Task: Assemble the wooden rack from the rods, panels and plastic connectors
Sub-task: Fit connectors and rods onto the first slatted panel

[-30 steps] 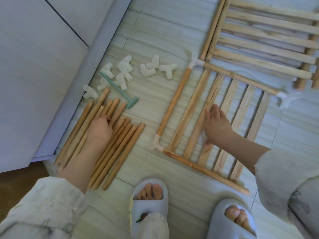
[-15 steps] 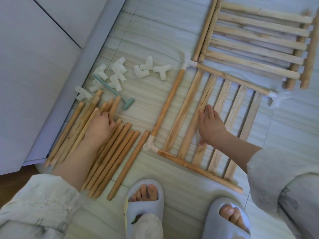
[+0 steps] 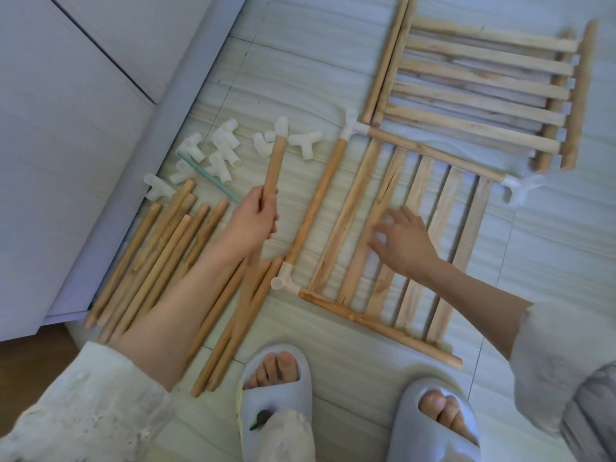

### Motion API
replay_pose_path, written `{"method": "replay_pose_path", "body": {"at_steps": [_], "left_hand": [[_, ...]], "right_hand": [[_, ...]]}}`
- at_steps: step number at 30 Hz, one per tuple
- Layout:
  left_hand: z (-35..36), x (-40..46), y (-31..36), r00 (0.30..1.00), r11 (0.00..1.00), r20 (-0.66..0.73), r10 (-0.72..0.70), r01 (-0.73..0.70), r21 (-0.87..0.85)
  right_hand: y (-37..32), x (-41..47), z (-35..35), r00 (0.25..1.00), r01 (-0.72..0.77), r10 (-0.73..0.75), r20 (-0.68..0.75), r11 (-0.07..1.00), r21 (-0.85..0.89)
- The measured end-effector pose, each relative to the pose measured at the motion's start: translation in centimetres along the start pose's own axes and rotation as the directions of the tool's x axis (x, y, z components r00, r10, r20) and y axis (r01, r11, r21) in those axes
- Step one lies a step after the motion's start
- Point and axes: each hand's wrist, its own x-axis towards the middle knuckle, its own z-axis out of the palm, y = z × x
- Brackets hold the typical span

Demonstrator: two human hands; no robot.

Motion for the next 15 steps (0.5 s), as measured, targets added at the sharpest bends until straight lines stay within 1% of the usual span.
{"method": "replay_pose_path", "body": {"at_steps": [1,2,3,4,5,6,8,9,11,13,14,15], "left_hand": [[0.8,-0.2,1.1,0.999,0.994,0.019,-0.033,0.034,-0.104],[1.7,-0.3,2.1,0.998,0.978,0.030,-0.054,0.059,-0.200],[2.4,-0.4,3.2,0.997,0.957,0.036,-0.068,0.076,-0.280],[3.2,-0.5,4.2,0.997,0.941,0.037,-0.072,0.081,-0.329],[3.9,-0.7,5.0,0.997,0.934,0.040,-0.067,0.077,-0.348],[4.5,-0.9,5.8,0.997,0.936,0.048,-0.055,0.068,-0.345],[5.8,-1.5,7.0,0.997,0.941,0.074,-0.016,0.040,-0.336],[6.4,-2.0,7.6,0.996,0.940,0.088,0.011,0.020,-0.342],[7.9,-3.0,8.6,0.990,0.935,0.125,0.065,-0.016,-0.355],[9.6,-3.7,9.1,0.983,0.936,0.163,0.081,-0.018,-0.353],[10.5,-4.1,9.1,0.980,0.946,0.185,0.069,-0.006,-0.324],[11.3,-4.5,8.9,0.976,0.967,0.210,0.056,0.000,-0.255]], "right_hand": [[-0.2,-0.5,-0.3,0.998,0.019,-0.011,-0.069,0.993,0.119],[-0.5,-0.9,-0.7,0.998,0.009,0.008,-0.060,0.962,0.271],[-1.0,-1.5,-1.2,0.999,-0.042,0.025,0.044,0.895,0.445],[-1.6,-2.2,-1.7,0.980,-0.125,0.001,0.199,0.779,0.615],[-2.0,-2.9,-2.1,0.945,-0.214,-0.054,0.324,0.646,0.733],[-2.3,-3.7,-2.4,0.918,-0.273,-0.100,0.384,0.543,0.794],[-2.3,-5.3,-2.8,0.912,-0.296,-0.146,0.383,0.411,0.862],[-2.3,-6.1,-2.9,0.923,-0.282,-0.146,0.356,0.371,0.885],[-1.8,-7.6,-3.2,0.956,-0.231,-0.091,0.280,0.360,0.904],[-0.6,-9.1,-3.4,0.978,-0.205,0.044,0.204,0.386,0.899],[0.3,-9.9,-3.3,0.977,-0.209,0.122,0.175,0.385,0.899],[1.3,-10.7,-3.2,0.968,-0.216,0.200,0.149,0.375,0.901]]}}
